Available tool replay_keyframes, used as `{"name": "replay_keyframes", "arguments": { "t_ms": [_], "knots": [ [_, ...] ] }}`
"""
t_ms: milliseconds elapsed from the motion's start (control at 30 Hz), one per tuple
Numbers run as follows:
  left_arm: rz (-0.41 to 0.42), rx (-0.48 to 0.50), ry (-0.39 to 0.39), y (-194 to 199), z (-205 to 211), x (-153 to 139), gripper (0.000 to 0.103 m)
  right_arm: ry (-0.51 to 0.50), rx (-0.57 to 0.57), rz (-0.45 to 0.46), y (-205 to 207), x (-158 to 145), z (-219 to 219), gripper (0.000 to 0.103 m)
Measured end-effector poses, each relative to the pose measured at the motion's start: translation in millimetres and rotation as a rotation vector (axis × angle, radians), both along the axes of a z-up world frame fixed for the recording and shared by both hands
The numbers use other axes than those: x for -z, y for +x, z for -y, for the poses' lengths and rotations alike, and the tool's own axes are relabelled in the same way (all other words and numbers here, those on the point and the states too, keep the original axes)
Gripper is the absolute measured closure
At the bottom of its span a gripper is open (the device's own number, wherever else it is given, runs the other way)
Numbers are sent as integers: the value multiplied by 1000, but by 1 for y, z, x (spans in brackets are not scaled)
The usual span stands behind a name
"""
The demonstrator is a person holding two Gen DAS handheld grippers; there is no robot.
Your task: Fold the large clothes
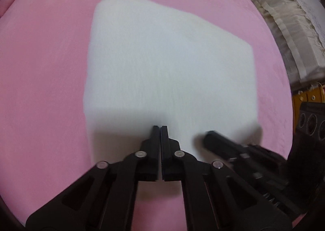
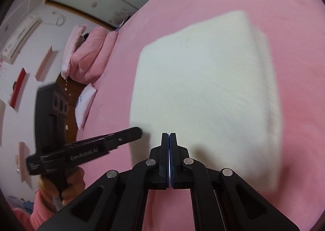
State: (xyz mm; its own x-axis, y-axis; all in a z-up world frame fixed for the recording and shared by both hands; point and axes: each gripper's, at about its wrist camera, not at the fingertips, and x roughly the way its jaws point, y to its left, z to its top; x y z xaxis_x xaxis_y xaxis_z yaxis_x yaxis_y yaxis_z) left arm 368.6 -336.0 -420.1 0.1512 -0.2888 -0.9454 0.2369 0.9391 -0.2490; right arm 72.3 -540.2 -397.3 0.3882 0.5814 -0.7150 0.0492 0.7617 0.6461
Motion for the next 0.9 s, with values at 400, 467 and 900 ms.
{"name": "replay_keyframes", "arguments": {
  "t_ms": [400, 467, 900],
  "knots": [
    [95, -99, -76, 88, -35, 33, 102, -180, 368, 54, 57, 48, 68, 103],
    [108, -129, -80, 68, -41, 30, 102, -253, 336, 58, 33, 43, 69, 103],
    [2, -28, 177, -133, -29, 2, 102, -421, 189, -63, -130, 6, 40, 103]
  ]
}}
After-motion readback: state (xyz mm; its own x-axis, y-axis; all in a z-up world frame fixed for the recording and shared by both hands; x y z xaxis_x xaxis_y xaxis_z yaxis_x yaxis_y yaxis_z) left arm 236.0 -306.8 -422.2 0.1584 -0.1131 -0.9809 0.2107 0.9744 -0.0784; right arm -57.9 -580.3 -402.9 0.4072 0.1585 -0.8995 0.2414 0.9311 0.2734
